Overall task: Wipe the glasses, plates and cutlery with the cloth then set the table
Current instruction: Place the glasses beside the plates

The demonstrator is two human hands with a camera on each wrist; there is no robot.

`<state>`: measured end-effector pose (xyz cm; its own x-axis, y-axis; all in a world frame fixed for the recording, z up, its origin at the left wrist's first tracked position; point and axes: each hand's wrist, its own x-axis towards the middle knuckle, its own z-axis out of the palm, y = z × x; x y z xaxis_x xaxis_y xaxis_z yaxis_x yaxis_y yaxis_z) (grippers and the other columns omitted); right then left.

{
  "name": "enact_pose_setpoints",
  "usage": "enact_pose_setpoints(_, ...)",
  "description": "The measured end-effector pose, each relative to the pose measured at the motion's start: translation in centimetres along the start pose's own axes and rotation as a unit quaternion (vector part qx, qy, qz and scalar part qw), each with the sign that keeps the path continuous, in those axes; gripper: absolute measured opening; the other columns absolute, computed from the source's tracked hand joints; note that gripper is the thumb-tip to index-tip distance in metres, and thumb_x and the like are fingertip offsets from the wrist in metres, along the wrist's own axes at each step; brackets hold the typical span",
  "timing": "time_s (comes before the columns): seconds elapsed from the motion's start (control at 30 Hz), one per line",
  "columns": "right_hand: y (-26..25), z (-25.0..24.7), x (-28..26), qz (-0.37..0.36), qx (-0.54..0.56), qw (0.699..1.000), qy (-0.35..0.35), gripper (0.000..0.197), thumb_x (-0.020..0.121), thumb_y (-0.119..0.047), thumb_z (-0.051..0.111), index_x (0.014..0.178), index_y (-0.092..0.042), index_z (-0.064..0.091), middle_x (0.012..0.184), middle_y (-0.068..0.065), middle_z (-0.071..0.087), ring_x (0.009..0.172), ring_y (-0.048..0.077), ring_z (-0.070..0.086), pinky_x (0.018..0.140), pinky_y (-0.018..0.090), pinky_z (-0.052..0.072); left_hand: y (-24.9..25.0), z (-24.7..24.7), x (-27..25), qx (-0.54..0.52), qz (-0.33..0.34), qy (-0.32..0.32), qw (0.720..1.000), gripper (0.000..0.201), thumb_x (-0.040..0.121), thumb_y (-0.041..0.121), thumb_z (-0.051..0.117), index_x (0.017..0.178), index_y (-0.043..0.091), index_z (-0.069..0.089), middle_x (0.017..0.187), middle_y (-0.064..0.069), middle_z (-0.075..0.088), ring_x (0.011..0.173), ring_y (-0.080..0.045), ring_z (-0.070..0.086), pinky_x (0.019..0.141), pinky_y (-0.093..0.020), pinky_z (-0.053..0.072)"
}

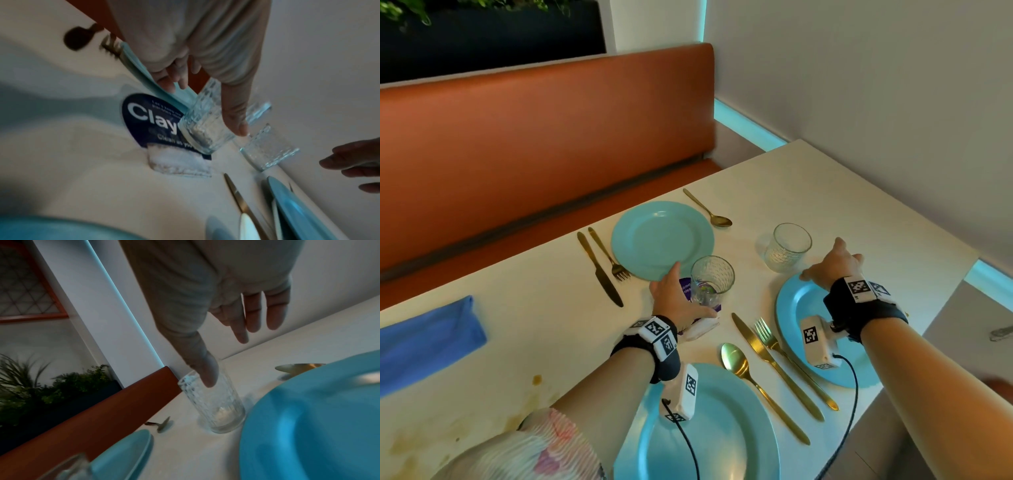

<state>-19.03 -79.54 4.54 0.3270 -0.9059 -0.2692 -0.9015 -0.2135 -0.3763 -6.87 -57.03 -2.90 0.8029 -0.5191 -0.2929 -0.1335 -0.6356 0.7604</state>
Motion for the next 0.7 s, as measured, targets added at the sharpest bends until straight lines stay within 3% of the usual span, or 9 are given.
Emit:
enact_pose_setpoints(0.1, -0.4, -0.9, -2.9, -0.034, 0.016, 0.999, 0.017, 0.09, 0.073, -0.019, 0.077, 0.143, -0.008, 0.021, 0.13, 0.023, 0.046, 0.129, 0.036, 0.032, 0.101, 0.045, 0.038, -0.3, -2.0, -2.8, -0.05, 0.003, 0.02, 0.999, 0.1, 0.063, 0.031, 0.086, 0.144, 0.019, 0.028, 0.134, -0.002, 0.046, 0.129, -0.019, 0.031, 0.097, -0.029, 0.038)
enact_pose_setpoints(0.2, -1.0, -0.7, -6.7, -0.082, 0.034, 0.995, 0.038, 0.088, 0.075, -0.025, 0.075, 0.144, -0.009, 0.023, 0.133, 0.019, 0.051, 0.13, 0.036, 0.031, 0.105, 0.043, 0.032, -1.4, -4.4, -6.8, -0.104, 0.01, 0.069, 0.992, 0.069, 0.071, 0.025, 0.081, 0.13, 0.013, 0.047, 0.114, -0.001, 0.058, 0.11, -0.017, 0.047, 0.085, -0.023, 0.04)
enact_pose_setpoints(0.27, -1.6, -0.2, -10.3, -0.112, 0.052, 0.992, 0.036, 0.078, 0.077, -0.026, 0.072, 0.141, -0.009, 0.03, 0.131, 0.017, 0.054, 0.128, 0.034, 0.038, 0.104, 0.039, 0.033, -2.6, -6.2, -10.3, -0.125, 0.011, 0.095, 0.988, 0.041, 0.08, 0.022, 0.073, 0.116, 0.01, 0.057, 0.101, 0.0, 0.062, 0.09, -0.014, 0.052, 0.078, -0.022, 0.04)
enact_pose_setpoints(0.37, -2.7, 1.3, -17.3, -0.157, 0.076, 0.985, -0.003, 0.055, 0.08, -0.022, 0.069, 0.13, -0.01, 0.048, 0.126, 0.014, 0.059, 0.119, 0.028, 0.052, 0.099, 0.031, 0.04, -6.0, -9.1, -16.0, -0.151, 0.012, 0.141, 0.978, 0.02, 0.086, 0.018, 0.066, 0.103, 0.009, 0.064, 0.088, 0.002, 0.062, 0.08, -0.013, 0.054, 0.074, -0.019, 0.04)
enact_pose_setpoints(0.47, -3.6, 4.0, -24.5, -0.22, 0.008, 0.975, -0.042, 0.039, 0.083, -0.026, 0.064, 0.12, -0.014, 0.06, 0.125, 0.01, 0.061, 0.116, 0.025, 0.056, 0.099, 0.031, 0.043, -10.6, -12.0, -22.1, -0.164, 0.004, 0.183, 0.969, 0.011, 0.086, 0.023, 0.066, 0.091, 0.014, 0.063, 0.08, 0.006, 0.06, 0.076, -0.012, 0.056, 0.068, -0.016, 0.042)
enact_pose_setpoints(0.57, -4.8, 7.5, -31.4, -0.272, -0.049, 0.958, -0.078, 0.034, 0.085, -0.029, 0.062, 0.116, -0.014, 0.063, 0.125, 0.007, 0.061, 0.117, 0.025, 0.054, 0.097, 0.031, 0.041, -15.7, -14.7, -28.0, -0.168, -0.028, 0.223, 0.96, 0.016, 0.085, 0.03, 0.068, 0.084, 0.016, 0.06, 0.074, 0.008, 0.06, 0.073, -0.012, 0.058, 0.059, -0.008, 0.041)
enact_pose_setpoints(0.63, -5.3, 9.9, -35.2, -0.283, -0.014, 0.953, -0.111, 0.029, 0.083, -0.024, 0.066, 0.11, -0.013, 0.066, 0.116, 0.005, 0.066, 0.113, 0.024, 0.058, 0.091, 0.025, 0.041, -19.3, -16.3, -31.2, -0.155, -0.082, 0.251, 0.952, 0.021, 0.085, 0.035, 0.066, 0.082, 0.015, 0.059, 0.077, 0.004, 0.062, 0.079, -0.018, 0.061, 0.061, -0.016, 0.042)
enact_pose_setpoints(0.7, -5.9, 11.9, -38.5, -0.29, 0.01, 0.947, -0.14, 0.024, 0.081, -0.02, 0.067, 0.104, -0.014, 0.068, 0.106, 0.004, 0.07, 0.106, 0.021, 0.061, 0.083, 0.019, 0.039, -22.9, -17.9, -33.7, -0.137, -0.184, 0.272, 0.935, 0.03, 0.088, 0.043, 0.059, 0.085, 0.013, 0.06, 0.085, -0.003, 0.066, 0.089, -0.024, 0.062, 0.07, -0.023, 0.043)
